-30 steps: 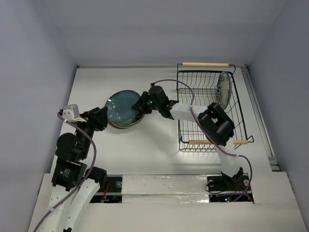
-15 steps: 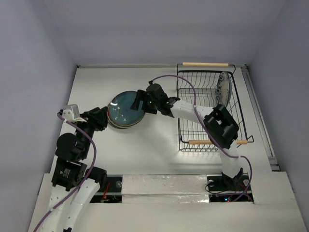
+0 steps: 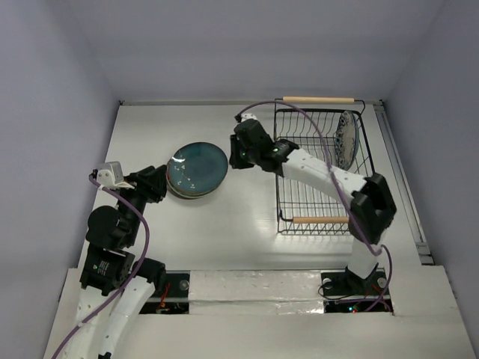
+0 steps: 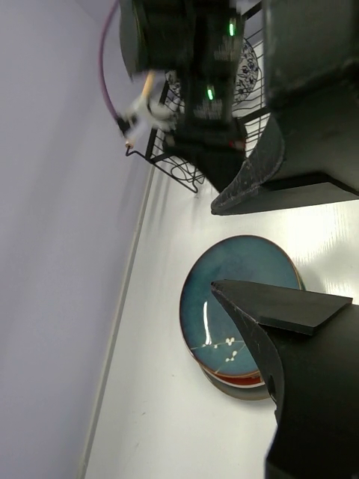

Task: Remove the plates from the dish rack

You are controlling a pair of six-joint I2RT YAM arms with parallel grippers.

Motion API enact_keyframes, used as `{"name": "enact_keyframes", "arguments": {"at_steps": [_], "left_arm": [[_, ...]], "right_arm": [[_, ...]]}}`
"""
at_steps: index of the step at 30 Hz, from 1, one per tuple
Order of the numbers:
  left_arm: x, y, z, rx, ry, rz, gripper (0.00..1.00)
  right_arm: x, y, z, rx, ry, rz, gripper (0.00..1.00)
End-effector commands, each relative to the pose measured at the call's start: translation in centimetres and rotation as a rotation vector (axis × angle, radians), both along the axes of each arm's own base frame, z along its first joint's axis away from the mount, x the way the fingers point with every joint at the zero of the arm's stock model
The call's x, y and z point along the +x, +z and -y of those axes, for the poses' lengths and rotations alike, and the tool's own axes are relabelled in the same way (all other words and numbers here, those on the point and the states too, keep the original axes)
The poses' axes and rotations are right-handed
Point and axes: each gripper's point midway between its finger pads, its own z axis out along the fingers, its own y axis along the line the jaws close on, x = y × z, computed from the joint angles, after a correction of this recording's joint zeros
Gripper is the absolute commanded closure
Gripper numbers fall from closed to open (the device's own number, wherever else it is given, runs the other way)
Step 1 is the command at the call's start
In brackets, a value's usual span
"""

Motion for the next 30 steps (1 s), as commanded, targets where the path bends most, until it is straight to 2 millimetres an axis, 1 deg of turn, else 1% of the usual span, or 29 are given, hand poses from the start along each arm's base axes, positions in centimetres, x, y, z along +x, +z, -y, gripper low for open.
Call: {"name": "enact_keyframes", "arguments": {"at_steps": [1, 2, 3, 4, 5, 6, 7, 8, 9, 10, 11, 12, 13, 14, 15, 16, 17, 18, 19, 20, 21, 22, 23, 24, 25, 26, 28, 30], "left_arm": [[-0.3, 1.6, -0.2, -0.014, 0.003, 0.057, 0.65], [-0.3, 1.6, -0.2, -0.014, 0.003, 0.055, 0.68], [-0.3, 1.6, -0.2, -0.013, 0.005, 0.054, 0.7], [-0.3, 1.6, -0.2, -0.014, 0.005, 0.057, 0.74], [-0.3, 1.6, -0.3, -0.014, 0.008, 0.055, 0.81], [-0.3, 1.6, -0.4, -0.016, 0.012, 0.055, 0.85], [-0.3, 1.5, -0.4, -0.016, 0.014, 0.052, 0.89], [-0.3, 1.5, -0.4, -0.017, 0.016, 0.05, 0.97], [-0.3, 1.5, -0.4, -0.02, 0.018, 0.049, 1.0], [-0.3, 1.6, -0.5, -0.022, 0.022, 0.049, 1.0], [-0.4, 1.5, -0.4, -0.021, 0.014, 0.045, 1.0], [-0.4, 1.5, -0.4, -0.021, 0.016, 0.048, 1.0], [-0.4, 1.6, -0.4, -0.023, 0.016, 0.049, 1.0], [-0.5, 1.5, -0.4, -0.023, 0.016, 0.049, 0.99], [-0.6, 1.6, -0.4, -0.025, 0.016, 0.052, 0.98], [-0.7, 1.7, -0.3, -0.025, 0.007, 0.053, 0.94], [-0.7, 1.7, -0.3, -0.025, 0.005, 0.056, 0.91], [-0.9, 1.9, -0.3, -0.027, 0.002, 0.062, 0.87], [-0.9, 1.9, -0.3, -0.027, 0.002, 0.063, 0.83], [-1.0, 1.8, -0.1, -0.026, -0.008, 0.062, 0.77], [-1.1, 2.0, -0.1, -0.028, -0.007, 0.068, 0.74], [-1.2, 2.0, -0.1, -0.03, -0.007, 0.069, 0.71], [-1.2, 2.0, -0.1, -0.029, -0.007, 0.071, 0.68], [-1.3, 2.0, 0.0, -0.03, -0.016, 0.072, 0.67], [-1.3, 2.1, 0.0, -0.031, -0.015, 0.075, 0.67], [-1.4, 2.1, -0.1, -0.03, -0.013, 0.075, 0.67], [-1.5, 2.2, 0.0, -0.032, -0.019, 0.079, 0.67], [-1.6, 2.4, -0.1, -0.034, -0.016, 0.083, 0.67]], "right_arm": [[0.4, 9.3, 5.0, 0.008, -0.103, 0.215, 0.87], [1.4, 10.5, 7.7, -0.018, -0.189, 0.255, 0.96], [1.7, 11.1, 9.8, -0.04, -0.242, 0.274, 1.0], [1.3, 13.1, 12.5, -0.044, -0.298, 0.305, 1.0], [1.6, 14.0, 15.3, -0.069, -0.384, 0.335, 1.0], [2.4, 13.2, 19.5, -0.108, -0.486, 0.328, 1.0], [2.4, 13.3, 22.2, -0.123, -0.553, 0.334, 1.0], [1.8, 14.5, 25.5, -0.124, -0.646, 0.363, 1.0], [1.6, 13.0, 29.2, -0.167, -0.752, 0.346, 1.0], [1.2, 12.9, 30.8, -0.173, -0.792, 0.355, 0.96], [0.4, 13.6, 32.5, -0.156, -0.833, 0.379, 0.9], [0.1, 13.4, 34.0, -0.163, -0.881, 0.383, 0.65], [-0.2, 13.1, 36.3, -0.183, -0.95, 0.382, 0.51], [-0.5, 12.5, 37.4, -0.204, -0.98, 0.374, 0.38], [-0.6, 12.3, 38.1, -0.219, -0.991, 0.37, 0.23], [-0.5, 12.1, 38.9, -0.236, -1.009, 0.365, 0.21], [-0.1, 11.8, 39.2, -0.252, -1.009, 0.357, 0.21], [0.5, 10.4, 39.4, -0.302, -1.002, 0.315, 0.21], [1.1, 9.8, 39.7, -0.319, -1.009, 0.297, 0.22], [1.7, 9.1, 39.9, -0.328, -0.998, 0.272, 0.23], [2.4, 8.8, 39.6, -0.335, -0.976, 0.263, 0.25], [3.3, 7.3, 39.6, -0.361, -0.972, 0.23, 0.26], [3.9, 6.6, 39.3, -0.366, -0.951, 0.213, 0.28], [4.5, 6.7, 39.2, -0.372, -0.949, 0.209, 0.35], [5.0, 5.7, 39.7, -0.402, -0.965, 0.186, 0.38], [5.3, 5.5, 39.9, -0.421, -0.973, 0.186, 0.39], [5.7, 5.8, 40.6, -0.454, -0.994, 0.177, 0.4], [5.9, 5.5, 40.8, -0.489, -0.983, 0.16, 0.42]]}}
